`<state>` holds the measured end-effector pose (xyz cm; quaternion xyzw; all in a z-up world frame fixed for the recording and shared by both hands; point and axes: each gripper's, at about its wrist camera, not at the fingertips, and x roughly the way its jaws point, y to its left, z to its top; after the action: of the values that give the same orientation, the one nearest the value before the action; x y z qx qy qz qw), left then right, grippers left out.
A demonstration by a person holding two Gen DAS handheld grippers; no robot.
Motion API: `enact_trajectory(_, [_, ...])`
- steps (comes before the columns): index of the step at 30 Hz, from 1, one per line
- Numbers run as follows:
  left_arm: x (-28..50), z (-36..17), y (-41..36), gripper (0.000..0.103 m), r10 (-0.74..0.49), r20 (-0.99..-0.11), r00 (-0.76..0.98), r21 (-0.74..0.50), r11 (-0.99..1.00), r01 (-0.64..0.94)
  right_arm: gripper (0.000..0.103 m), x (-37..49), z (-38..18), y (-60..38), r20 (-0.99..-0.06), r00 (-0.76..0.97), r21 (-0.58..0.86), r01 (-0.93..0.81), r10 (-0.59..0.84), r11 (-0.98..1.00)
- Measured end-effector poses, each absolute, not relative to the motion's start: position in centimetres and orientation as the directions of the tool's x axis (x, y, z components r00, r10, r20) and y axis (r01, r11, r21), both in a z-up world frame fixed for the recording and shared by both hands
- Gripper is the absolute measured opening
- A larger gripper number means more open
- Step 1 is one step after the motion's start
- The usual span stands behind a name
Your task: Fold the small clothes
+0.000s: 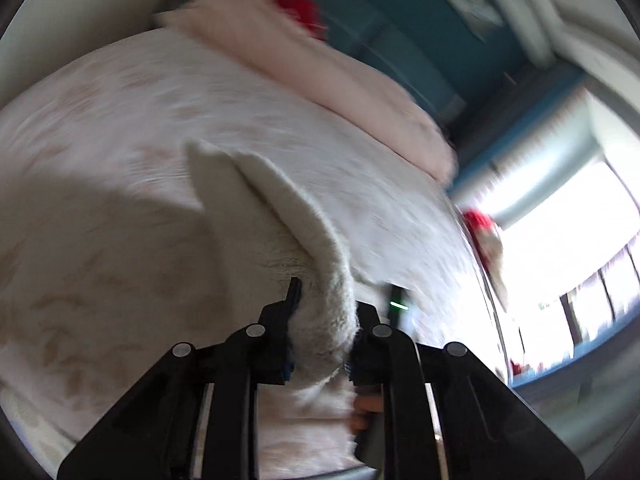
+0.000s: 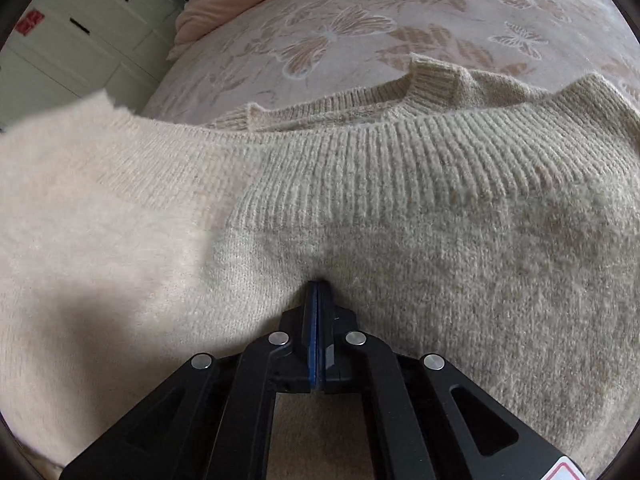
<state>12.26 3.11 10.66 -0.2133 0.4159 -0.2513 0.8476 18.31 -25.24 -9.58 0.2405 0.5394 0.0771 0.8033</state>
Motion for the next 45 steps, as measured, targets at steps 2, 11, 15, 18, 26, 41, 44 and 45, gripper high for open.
enact_trajectory(2, [11.7, 11.1, -1.3, 0.017, -0.634, -0.605, 0.481, -0.551, 0.770, 0.321, 0.000, 16.8, -8.2, -27.4, -0.783, 0.454, 0.539, 0.151, 0.426, 0.829])
enact_trajectory(11, [8.2, 4.4, -16.2, 0.036, -0.550, -0.764, 0.338, -0.355, 0.795, 0.492, 0.012, 1.7, -3.7, -41.2, -0.762, 0.602, 0.508, 0.328, 0.238, 0.796])
enact_trajectory(15, [4.4, 4.0, -13.4, 0.076, -0.556, -0.735, 0.387, -0.344, 0.799, 0.494, 0.053, -1.4, -1.8, -42.2, -0.759, 0.614, 0.487, 0.318, 0.214, 0.814])
enact_trajectory(18, [2.8, 4.1, -10.0, 0.085, -0.483, -0.741, 0.467, -0.237, 0.838, 0.491, 0.069, 0.3, -0.7, -40.2, -0.715, 0.633, 0.542, 0.234, 0.296, 0.807])
enact_trajectory(26, [2.1, 1.5, -4.9, 0.085, -0.268, -0.820, 0.506, -0.044, 0.911, 0.411, 0.070, 8.9, -4.6, -32.7, -0.802, 0.436, 0.548, 0.265, 0.409, 0.793])
enact_trajectory(41, [2.5, 0.0, -8.2, 0.087, -0.340, -0.824, 0.452, -0.129, 0.891, 0.435, 0.027, 3.7, -5.2, -41.2, -0.822, 0.497, 0.478, 0.341, 0.277, 0.809])
enact_trajectory(44, [2.4, -1.1, -10.3, 0.087, -0.331, -0.839, 0.432, -0.106, 0.878, 0.466, 0.035, 2.6, -6.3, -42.0, -0.761, 0.540, 0.587, 0.337, 0.359, 0.736])
enact_trajectory(45, [2.3, -1.3, -10.9, 0.087, -0.327, -0.839, 0.434, -0.094, 0.874, 0.476, 0.045, 2.6, -5.6, -42.2, -0.741, 0.565, 0.601, 0.319, 0.362, 0.733])
